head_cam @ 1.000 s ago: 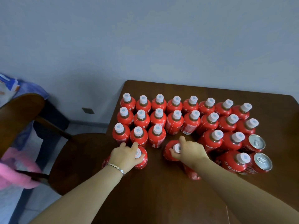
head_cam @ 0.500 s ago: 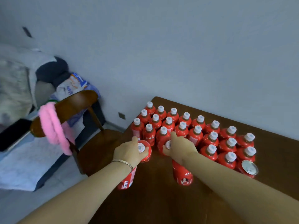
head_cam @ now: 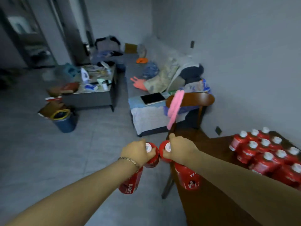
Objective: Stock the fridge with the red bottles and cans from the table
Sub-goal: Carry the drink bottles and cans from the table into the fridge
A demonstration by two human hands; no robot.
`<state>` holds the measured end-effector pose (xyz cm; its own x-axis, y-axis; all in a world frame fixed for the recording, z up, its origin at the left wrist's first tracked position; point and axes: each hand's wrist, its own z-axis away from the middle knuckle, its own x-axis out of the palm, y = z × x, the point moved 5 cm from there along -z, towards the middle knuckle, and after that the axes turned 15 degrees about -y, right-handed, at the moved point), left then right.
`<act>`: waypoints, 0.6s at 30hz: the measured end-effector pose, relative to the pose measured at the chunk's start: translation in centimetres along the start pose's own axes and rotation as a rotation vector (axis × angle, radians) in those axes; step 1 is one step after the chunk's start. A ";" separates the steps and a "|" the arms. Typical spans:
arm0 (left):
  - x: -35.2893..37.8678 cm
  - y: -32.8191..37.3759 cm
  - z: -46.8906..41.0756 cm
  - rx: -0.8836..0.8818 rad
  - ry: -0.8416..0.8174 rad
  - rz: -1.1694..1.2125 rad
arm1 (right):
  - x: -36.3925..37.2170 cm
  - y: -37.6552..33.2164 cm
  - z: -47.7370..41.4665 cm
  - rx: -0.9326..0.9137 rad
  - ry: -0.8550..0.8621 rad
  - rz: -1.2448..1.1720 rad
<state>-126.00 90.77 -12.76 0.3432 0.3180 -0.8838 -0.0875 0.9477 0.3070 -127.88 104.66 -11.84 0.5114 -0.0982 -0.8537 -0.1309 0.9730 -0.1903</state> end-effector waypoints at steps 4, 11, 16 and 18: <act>-2.9 -12.7 7.9 -0.224 0.137 0.093 | 2.1 -14.6 1.1 -0.257 0.029 0.136; -4.8 -34.4 27.0 -0.635 0.318 0.199 | 10.1 -40.8 9.1 -0.649 -0.055 0.206; -4.6 -46.1 42.0 -0.884 0.397 0.262 | 17.3 -57.2 16.7 -0.865 -0.158 0.254; -4.2 -50.3 48.2 -0.993 0.447 0.295 | 20.2 -63.4 20.7 -0.971 -0.195 0.302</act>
<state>-77.94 40.37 -7.44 -0.1619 0.3261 -0.9314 -0.8834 0.3728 0.2840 -91.69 45.29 -7.02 0.4604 0.2415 -0.8542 -0.8612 0.3550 -0.3638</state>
